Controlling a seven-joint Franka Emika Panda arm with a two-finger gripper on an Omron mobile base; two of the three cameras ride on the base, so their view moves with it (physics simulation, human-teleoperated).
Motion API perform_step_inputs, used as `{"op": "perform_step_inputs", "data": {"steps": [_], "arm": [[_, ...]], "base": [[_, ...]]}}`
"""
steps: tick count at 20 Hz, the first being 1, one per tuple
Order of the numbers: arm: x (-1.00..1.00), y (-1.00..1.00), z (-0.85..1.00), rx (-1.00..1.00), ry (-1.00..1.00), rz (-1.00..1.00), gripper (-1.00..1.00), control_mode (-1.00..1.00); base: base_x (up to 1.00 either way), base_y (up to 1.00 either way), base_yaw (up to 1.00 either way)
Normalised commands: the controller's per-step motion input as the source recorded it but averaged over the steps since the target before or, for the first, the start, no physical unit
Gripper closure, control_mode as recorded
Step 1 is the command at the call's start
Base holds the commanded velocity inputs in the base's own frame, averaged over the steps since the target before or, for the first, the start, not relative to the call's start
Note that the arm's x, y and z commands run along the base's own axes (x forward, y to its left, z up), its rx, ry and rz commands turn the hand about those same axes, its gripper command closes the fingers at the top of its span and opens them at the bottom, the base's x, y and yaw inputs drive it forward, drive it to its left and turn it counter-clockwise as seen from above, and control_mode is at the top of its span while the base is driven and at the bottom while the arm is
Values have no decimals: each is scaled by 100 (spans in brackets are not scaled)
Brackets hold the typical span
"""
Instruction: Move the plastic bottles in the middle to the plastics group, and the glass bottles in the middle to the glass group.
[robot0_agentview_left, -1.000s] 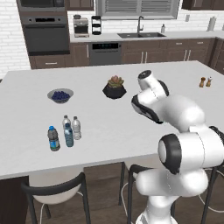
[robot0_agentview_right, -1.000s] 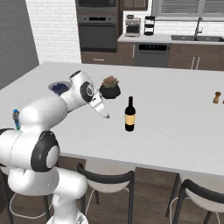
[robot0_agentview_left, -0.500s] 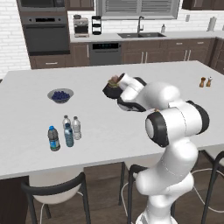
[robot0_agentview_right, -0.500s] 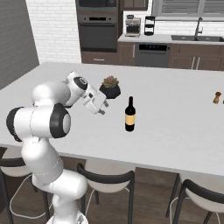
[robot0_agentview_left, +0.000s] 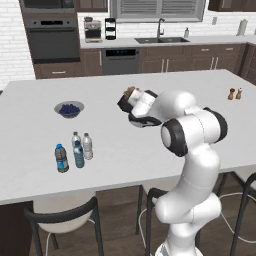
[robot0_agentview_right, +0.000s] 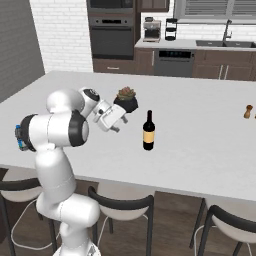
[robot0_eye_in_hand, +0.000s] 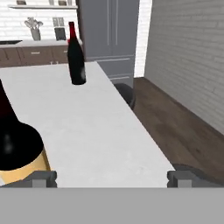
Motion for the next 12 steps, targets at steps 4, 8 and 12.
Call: {"op": "perform_step_inputs", "data": {"steps": [4,8,12], "arm": [[21,-42,0,0,7,9,-100,-100],[0,-19,-4,0,2,11,-100,-100],[13,-4,-10,0,0,9,-100,-100]], "base": [[0,0,0],[0,0,0],[0,0,0]]}}
